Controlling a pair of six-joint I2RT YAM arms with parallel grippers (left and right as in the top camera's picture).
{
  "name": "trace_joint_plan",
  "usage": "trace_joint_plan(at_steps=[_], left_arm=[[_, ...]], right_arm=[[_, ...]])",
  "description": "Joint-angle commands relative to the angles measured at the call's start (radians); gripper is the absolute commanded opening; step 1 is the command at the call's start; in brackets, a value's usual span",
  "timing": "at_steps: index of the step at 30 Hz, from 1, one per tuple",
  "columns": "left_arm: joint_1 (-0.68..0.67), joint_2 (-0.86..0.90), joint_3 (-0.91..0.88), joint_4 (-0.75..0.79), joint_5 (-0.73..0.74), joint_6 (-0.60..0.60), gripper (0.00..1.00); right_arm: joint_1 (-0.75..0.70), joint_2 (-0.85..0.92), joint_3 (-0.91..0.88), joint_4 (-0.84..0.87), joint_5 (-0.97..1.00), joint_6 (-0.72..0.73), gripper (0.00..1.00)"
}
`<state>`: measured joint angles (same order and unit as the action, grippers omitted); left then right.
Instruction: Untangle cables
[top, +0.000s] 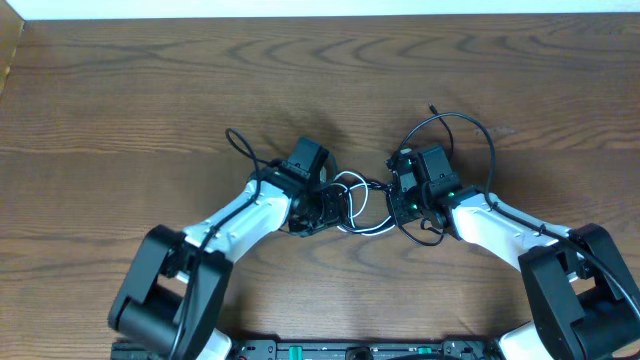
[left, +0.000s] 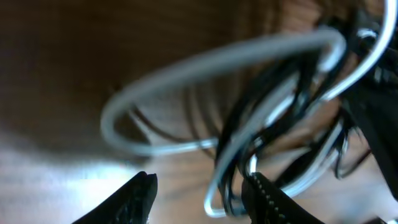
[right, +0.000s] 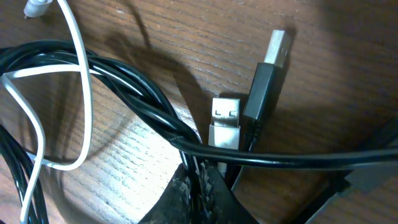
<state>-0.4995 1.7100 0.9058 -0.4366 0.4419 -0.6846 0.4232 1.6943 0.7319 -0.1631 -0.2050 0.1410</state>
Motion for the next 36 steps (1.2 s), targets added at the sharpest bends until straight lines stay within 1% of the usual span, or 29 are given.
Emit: trace_joint_plan(at_steps=[1,5,15,21,22,23,24,26,29,30,31,32,33,34,36], left_arm=[[-0.002,0.023,-0.014,0.034,-0.001,-0.013,0.5],[-0.002,0.023,-0.014,0.09,0.053,-0.013,0.5],[-0.013,0.023,-0.058,0.089,0.032,-0.029,0.5],[-0.013,0.023,-0.115,0.194,0.025,-0.036,0.48],[-0.013,0.023,-0.115,0.201,0.026,-0.035,0.41],[-0.012,0.022,-0.115,0.205,0.033,-0.035,0.3],[-0.012,0.022,-0.115,0.211,0.048,-0.035,0.22],[-0.011,0.022,-0.115,0.214,0.073,-0.035,0.15],[-0.01,0.021,-0.114,0.219,0.122,-0.031,0.08],[-0.006,0.019,-0.114,0.223,0.152,-0.024,0.07],[-0.003,0.014,-0.114,0.231,0.185,-0.013,0.07],[0.0,0.007,-0.114,0.243,0.219,0.001,0.07],[0.002,-0.004,-0.114,0.257,0.247,0.014,0.07],[0.002,-0.017,-0.114,0.269,0.271,0.025,0.07],[0.002,-0.055,-0.114,0.291,0.309,0.053,0.07]], right_arm=[[-0.009,0.111,-0.084,-0.056,0.195,0.0,0.07],[-0.009,0.111,-0.084,-0.056,0.195,0.0,0.07],[-0.009,0.111,-0.083,-0.057,0.195,0.0,0.07],[-0.009,0.111,-0.083,-0.057,0.195,0.0,0.07],[-0.009,0.111,-0.083,-0.057,0.195,0.0,0.07],[-0.009,0.111,-0.083,-0.057,0.195,0.0,0.07],[-0.009,0.111,-0.083,-0.057,0.195,0.0,0.07],[-0.009,0.111,-0.083,-0.057,0.195,0.0,0.07],[-0.009,0.111,-0.083,-0.057,0.195,0.0,0.08],[-0.009,0.11,-0.082,-0.057,0.195,0.0,0.1],[-0.01,0.109,-0.075,-0.065,0.195,0.0,0.18],[-0.01,0.106,-0.068,-0.075,0.195,0.0,0.23],[-0.01,0.098,-0.051,-0.096,0.194,0.0,0.31],[-0.01,0.088,-0.035,-0.122,0.193,0.0,0.43],[-0.01,0.063,-0.004,-0.17,0.194,0.002,0.51]])
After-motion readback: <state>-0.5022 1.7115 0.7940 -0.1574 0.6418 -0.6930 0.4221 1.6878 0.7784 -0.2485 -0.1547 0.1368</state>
